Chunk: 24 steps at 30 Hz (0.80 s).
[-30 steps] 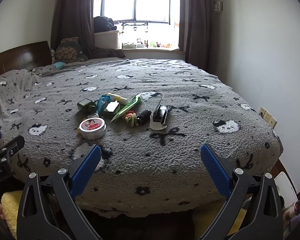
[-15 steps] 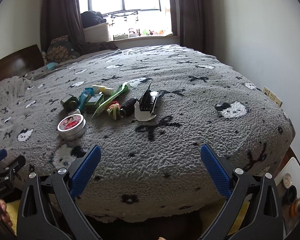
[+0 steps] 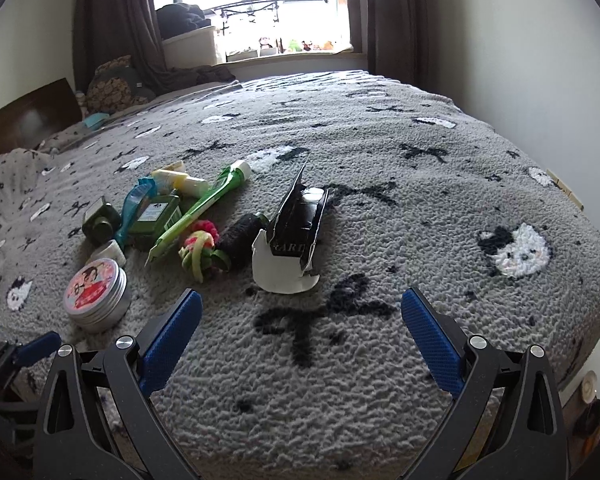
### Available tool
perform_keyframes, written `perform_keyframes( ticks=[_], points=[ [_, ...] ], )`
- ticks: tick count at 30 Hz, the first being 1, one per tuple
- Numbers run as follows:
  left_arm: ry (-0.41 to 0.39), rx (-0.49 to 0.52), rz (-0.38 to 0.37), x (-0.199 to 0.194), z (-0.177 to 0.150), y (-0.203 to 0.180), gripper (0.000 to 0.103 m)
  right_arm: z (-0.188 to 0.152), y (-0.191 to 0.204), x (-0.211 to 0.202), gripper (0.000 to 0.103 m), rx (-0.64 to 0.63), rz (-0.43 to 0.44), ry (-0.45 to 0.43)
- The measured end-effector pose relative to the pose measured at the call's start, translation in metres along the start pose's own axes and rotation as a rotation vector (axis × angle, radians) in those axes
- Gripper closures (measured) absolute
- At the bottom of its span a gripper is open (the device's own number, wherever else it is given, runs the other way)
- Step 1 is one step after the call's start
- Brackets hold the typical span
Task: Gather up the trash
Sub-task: 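Grasp the round pink-lid tin with the left tool while the right tool grasps the black card holder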
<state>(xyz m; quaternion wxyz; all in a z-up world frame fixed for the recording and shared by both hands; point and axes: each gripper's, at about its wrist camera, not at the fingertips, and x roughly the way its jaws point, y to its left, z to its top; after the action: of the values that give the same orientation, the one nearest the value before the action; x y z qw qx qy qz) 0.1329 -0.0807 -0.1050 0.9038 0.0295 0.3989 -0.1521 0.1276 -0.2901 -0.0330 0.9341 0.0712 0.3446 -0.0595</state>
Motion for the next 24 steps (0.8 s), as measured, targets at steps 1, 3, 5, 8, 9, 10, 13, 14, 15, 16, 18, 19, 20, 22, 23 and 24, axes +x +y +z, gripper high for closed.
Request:
perform_keyframes(
  ticks=[1, 3, 5, 8, 9, 10, 13, 14, 15, 16, 18, 19, 20, 22, 23, 24],
  points=[
    [0.000, 0.003, 0.008, 0.005, 0.002, -0.002, 0.033, 0.002, -0.001, 0.006, 0.003, 0.006, 0.003, 0.007],
    [-0.002, 0.003, 0.015, 0.013, 0.008, -0.004, 0.033, 0.007, -0.003, 0.017, 0.003, 0.017, 0.003, 0.012],
    [-0.002, -0.004, 0.013, 0.020, 0.014, -0.003, 0.033, 0.013, -0.004, 0.025, 0.003, 0.023, -0.001, 0.007],
    [0.003, -0.015, 0.007, 0.030, 0.025, 0.000, 0.033, 0.024, -0.005, 0.036, 0.004, 0.032, -0.005, -0.003],
    [0.004, -0.016, 0.006, 0.034, 0.028, 0.000, 0.033, 0.028, -0.005, 0.038, 0.005, 0.035, -0.006, -0.009],
    [0.005, -0.018, 0.005, 0.037, 0.030, 0.001, 0.033, 0.032, -0.006, 0.041, 0.008, 0.038, -0.005, -0.012],
    [0.009, -0.020, 0.003, 0.046, 0.036, 0.002, 0.033, 0.042, -0.008, 0.052, 0.015, 0.047, -0.010, -0.005],
    [0.010, -0.018, 0.003, 0.049, 0.037, 0.002, 0.035, 0.044, -0.010, 0.057, 0.017, 0.052, -0.017, 0.004],
    [0.010, -0.016, 0.003, 0.050, 0.039, 0.002, 0.037, 0.046, -0.012, 0.062, 0.021, 0.060, -0.020, 0.017],
    [0.010, -0.015, -0.001, 0.052, 0.040, 0.003, 0.037, 0.046, -0.015, 0.067, 0.024, 0.068, -0.020, 0.031],
    [0.008, -0.015, -0.011, 0.054, 0.041, 0.004, 0.037, 0.047, -0.021, 0.078, 0.025, 0.093, -0.009, 0.056],
    [0.007, -0.016, -0.014, 0.055, 0.042, 0.004, 0.037, 0.046, -0.024, 0.083, 0.025, 0.107, 0.002, 0.071],
    [0.007, -0.014, -0.015, 0.055, 0.042, 0.004, 0.037, 0.046, -0.026, 0.087, 0.025, 0.120, 0.017, 0.085],
    [0.003, -0.011, -0.013, 0.055, 0.042, 0.004, 0.037, 0.044, -0.025, 0.089, 0.038, 0.115, 0.033, 0.094],
    [0.002, -0.010, -0.013, 0.054, 0.041, 0.004, 0.037, 0.044, -0.022, 0.087, 0.044, 0.103, 0.044, 0.093],
    [0.001, -0.011, -0.013, 0.053, 0.041, 0.004, 0.037, 0.043, -0.020, 0.085, 0.060, 0.094, 0.064, 0.095]
  ],
)
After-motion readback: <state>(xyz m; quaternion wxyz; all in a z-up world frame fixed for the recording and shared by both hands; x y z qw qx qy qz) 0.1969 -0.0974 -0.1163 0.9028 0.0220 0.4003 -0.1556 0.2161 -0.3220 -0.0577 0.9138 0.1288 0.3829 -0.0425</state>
